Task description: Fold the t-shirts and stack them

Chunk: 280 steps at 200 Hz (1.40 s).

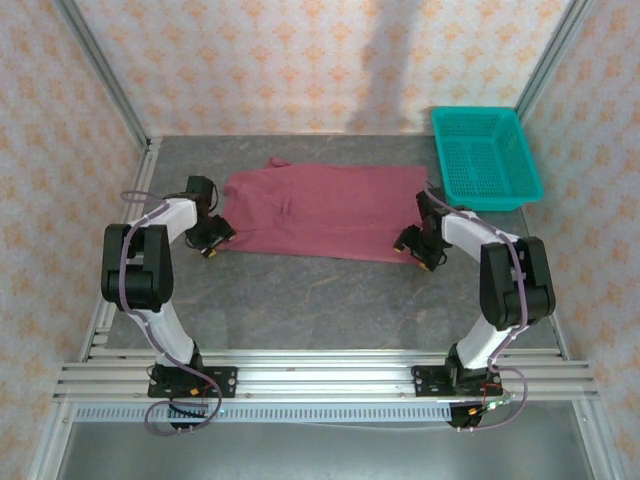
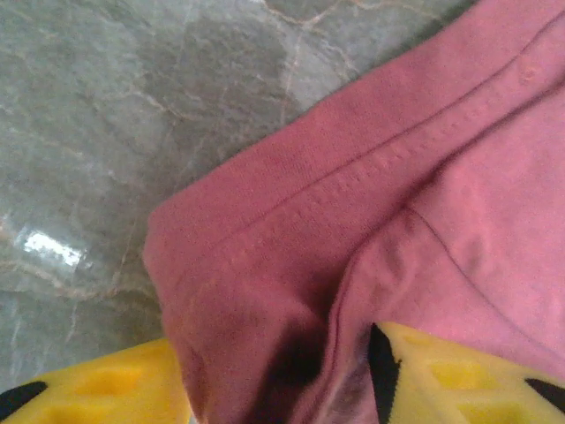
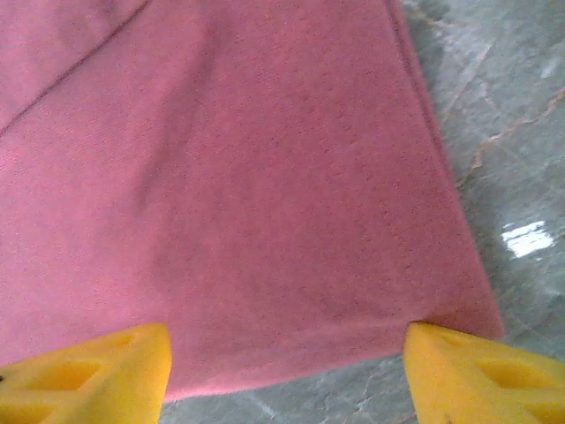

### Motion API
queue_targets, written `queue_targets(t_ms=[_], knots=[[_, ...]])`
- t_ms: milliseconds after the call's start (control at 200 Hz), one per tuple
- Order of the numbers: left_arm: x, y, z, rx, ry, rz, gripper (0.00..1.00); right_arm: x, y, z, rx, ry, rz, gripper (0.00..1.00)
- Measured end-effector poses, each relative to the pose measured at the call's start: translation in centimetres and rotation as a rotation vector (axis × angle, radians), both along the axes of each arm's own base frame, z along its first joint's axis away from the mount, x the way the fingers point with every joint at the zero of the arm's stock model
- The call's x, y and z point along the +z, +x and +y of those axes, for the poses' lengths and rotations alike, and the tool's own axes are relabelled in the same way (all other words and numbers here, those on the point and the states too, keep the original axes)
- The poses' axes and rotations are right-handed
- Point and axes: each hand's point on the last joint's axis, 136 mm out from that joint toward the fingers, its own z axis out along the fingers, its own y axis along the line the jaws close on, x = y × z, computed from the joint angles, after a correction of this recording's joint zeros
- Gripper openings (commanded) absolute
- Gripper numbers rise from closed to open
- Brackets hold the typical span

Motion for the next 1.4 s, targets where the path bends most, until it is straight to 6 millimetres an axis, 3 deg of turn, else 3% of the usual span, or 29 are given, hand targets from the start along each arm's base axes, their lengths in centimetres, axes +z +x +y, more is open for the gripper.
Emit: queue_targets(t_ms=[115, 230, 325, 495, 666, 941, 1106, 1286, 1351, 1401], knots=[[-0.3, -0.6, 0.7, 0.023, 0.01, 0.03, 0.15, -0.6, 0.0, -0.7, -0.008, -0.042, 0.011, 0.45], [-0.3, -0.4, 1.1, 0.018, 0.027, 0.032, 0.07, -0.9, 0.2, -1.3, -0.023, -0.075, 0.016, 0.26], [-0.3, -0.4, 1.2, 0.018, 0.034, 0.03, 0.04, -1.0, 0.3, -1.7, -0.021, -0.096, 0.015, 0.12], [-0.1, -0.8, 1.2, 0.009, 0.039, 0.029, 0.04, -0.9, 0.3, -1.7, -0.014, -0.1, 0.01, 0.0], [-0.1, -4.1, 1.1, 0.013, 0.043, 0.063, 0.03, -0.8, -0.8, -1.9, -0.01, -0.101, 0.015, 0.0], [1.0, -10.4, 0.2, 0.068, 0.009, 0.118, 0.02, 0.0, -7.3, -2.7, -0.041, -0.099, 0.108, 0.0], [1.2, -12.9, -0.3, 0.112, -0.015, 0.144, 0.04, 1.0, -9.6, -3.0, -0.055, -0.101, 0.132, 0.0], [0.1, -15.3, -0.6, 0.141, -0.027, 0.222, 0.04, 0.5, -11.3, -3.3, -0.059, -0.111, 0.194, 0.0], [-0.2, -16.1, -0.7, 0.151, -0.028, 0.243, 0.1, 0.2, -12.1, -3.4, -0.059, -0.116, 0.221, 0.02], [-0.3, -16.6, -0.8, 0.155, -0.029, 0.25, 0.22, 0.0, -12.6, -3.5, -0.059, -0.119, 0.238, 0.05]])
